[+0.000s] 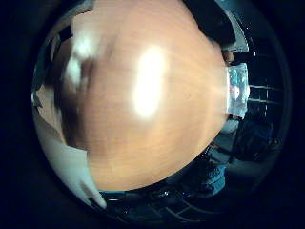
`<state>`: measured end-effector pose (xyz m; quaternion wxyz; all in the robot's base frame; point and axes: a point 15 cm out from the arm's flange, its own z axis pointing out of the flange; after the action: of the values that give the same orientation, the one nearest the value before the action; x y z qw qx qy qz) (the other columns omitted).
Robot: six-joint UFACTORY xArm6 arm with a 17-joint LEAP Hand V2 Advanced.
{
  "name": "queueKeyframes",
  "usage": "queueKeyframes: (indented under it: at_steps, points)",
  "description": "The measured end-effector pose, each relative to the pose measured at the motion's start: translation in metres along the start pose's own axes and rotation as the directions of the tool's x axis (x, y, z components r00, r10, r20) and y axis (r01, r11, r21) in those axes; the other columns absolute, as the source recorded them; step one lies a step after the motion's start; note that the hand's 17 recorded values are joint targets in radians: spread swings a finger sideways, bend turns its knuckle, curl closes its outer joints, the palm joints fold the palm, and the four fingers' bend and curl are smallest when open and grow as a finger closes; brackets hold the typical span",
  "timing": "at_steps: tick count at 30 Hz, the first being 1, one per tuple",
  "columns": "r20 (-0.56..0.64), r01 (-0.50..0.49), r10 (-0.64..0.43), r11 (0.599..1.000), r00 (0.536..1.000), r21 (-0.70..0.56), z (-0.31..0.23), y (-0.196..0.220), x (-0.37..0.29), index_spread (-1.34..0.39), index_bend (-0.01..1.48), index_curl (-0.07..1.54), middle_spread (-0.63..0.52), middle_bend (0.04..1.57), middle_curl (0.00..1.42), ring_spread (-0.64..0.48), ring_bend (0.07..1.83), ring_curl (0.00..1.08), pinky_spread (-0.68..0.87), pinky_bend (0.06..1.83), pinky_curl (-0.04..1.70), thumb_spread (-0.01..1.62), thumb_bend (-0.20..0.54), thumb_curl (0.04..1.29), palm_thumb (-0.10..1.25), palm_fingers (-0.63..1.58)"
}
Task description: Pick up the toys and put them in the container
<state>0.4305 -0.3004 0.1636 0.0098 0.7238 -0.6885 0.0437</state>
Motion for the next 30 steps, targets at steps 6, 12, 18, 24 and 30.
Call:
queueKeyframes:
  at_steps: [6, 12, 18, 24, 30]
  points:
    - [0.012, 0.027, -0.027, 1.0, 1.0, -0.001, -0.002, 0.004, -0.007, -0.5, 0.43, 0.7, -0.33, 0.83, 0.79, -0.31, 1.06, 0.61, -0.46, 0.92, 0.55, 1.09, -0.017, 0.24, 0.56, 1.1]
    - [0.012, 0.044, -0.045, 0.999, 0.999, 0.012, -0.007, 0.006, -0.008, -0.47, 0.51, 0.78, -0.29, 0.92, 0.78, -0.3, 1.09, 0.61, -0.44, 0.94, 0.6, 1.13, -0.008, 0.25, 0.7, 1.15]
    - [0.003, 0.054, -0.054, 0.998, 0.999, 0.025, -0.018, 0.005, -0.009, -0.44, 0.56, 0.82, -0.26, 0.97, 0.76, -0.28, 1.11, 0.6, -0.44, 0.95, 0.63, 1.15, -0.016, 0.24, 0.75, 1.14]
    - [0.003, 0.049, -0.049, 0.999, 0.999, 0.024, -0.029, 0.01, -0.008, -0.49, 0.11, 0.68, -0.28, 1.0, 0.75, -0.29, 1.22, 0.62, -0.45, 1.05, 0.68, 1.09, -0.026, 0.23, 0.64, 0.96]
    - [0.003, 0.049, -0.049, 0.998, 0.999, 0.024, -0.029, 0.01, -0.008, -0.49, 0.1, 0.44, -0.28, 1.08, 0.76, -0.28, 1.31, 0.63, -0.45, 1.14, 0.7, 1.07, -0.022, 0.24, 0.62, 0.87]
